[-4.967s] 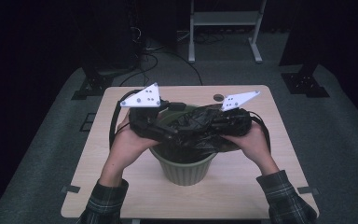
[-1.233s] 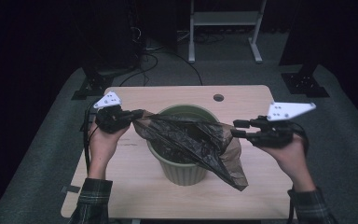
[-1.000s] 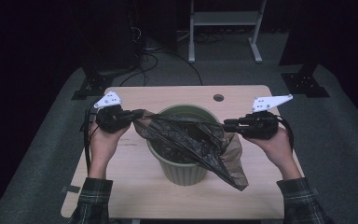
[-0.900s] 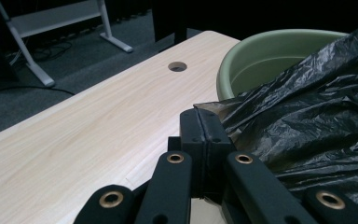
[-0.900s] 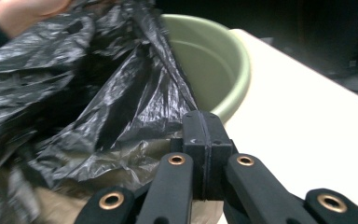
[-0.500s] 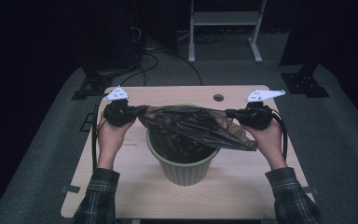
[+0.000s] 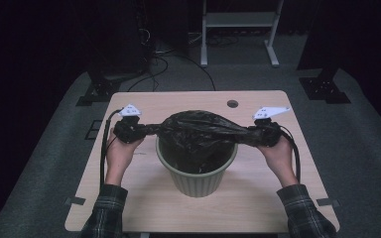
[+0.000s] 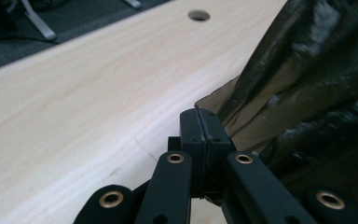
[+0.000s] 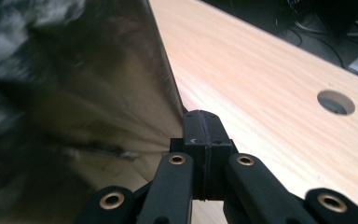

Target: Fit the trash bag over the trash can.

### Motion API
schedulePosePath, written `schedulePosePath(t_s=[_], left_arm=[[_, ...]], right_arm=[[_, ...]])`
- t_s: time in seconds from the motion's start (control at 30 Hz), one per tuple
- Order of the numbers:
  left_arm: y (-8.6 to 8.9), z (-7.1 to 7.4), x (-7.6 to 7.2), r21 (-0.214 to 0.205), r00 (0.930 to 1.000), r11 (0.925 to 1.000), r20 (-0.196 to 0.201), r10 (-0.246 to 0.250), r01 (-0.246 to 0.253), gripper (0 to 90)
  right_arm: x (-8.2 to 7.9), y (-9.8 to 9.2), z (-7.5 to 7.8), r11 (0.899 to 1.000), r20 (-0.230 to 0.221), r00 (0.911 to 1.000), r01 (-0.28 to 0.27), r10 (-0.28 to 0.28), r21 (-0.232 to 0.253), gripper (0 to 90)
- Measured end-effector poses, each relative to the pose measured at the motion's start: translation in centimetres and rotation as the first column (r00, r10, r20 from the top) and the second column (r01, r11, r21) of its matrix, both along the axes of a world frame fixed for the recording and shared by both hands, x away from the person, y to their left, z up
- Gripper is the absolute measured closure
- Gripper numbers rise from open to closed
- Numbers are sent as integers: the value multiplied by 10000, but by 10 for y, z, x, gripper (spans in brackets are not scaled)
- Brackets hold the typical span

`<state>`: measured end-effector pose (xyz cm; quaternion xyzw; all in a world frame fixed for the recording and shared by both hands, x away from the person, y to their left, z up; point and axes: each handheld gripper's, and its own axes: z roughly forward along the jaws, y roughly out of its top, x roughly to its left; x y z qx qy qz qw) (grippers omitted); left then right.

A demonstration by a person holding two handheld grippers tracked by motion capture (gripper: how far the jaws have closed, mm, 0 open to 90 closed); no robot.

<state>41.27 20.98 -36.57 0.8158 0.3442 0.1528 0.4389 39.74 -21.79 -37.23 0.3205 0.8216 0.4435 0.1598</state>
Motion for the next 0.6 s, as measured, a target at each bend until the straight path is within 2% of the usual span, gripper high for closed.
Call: schedulePosePath(t_s=[0.07, 0.13, 0.2, 0.27, 0.33, 0.4, 0.5, 0.6], left_arm=[[1, 2, -1, -103, 9999, 9999, 111, -41, 42, 898], [2, 6, -3, -91, 9998, 10000, 186, -25, 27, 898], [4, 10, -4, -184, 9997, 9998, 253, -26, 31, 898], [6, 13, -4, -137, 9995, 9999, 314, -12, 16, 898], [7, 15, -5, -253, 9995, 9997, 323, -27, 35, 898], [7, 15, -6, -251, 9994, 9997, 336, -19, 27, 898], [6, 16, -8, -219, 9993, 9998, 359, -38, 46, 898], [5, 17, -9, -216, 9993, 9997, 382, -59, 67, 898]], right_arm=[[-1, -3, -1, 9999, -27, 10000, 6, -6, 112, 872], [-4, -12, 7, 9986, 239, 9992, 317, -327, 413, 741], [-7, -26, 21, 9951, 322, 9987, 364, -395, 923, 671], [-15, -40, 39, 9917, 742, 9952, 549, -638, 1163, 663], [-26, -51, 58, 9865, 1006, 9938, 298, -464, 1610, 642], [-37, -58, 76, 9806, 1044, 9945, -177, -28, 1951, 608], [-52, -56, 95, 9794, 1277, 9901, -808, 576, 1849, 569], [-62, -51, 106, 9659, 1274, 9833, -1547, 1301, 2078, 541]])
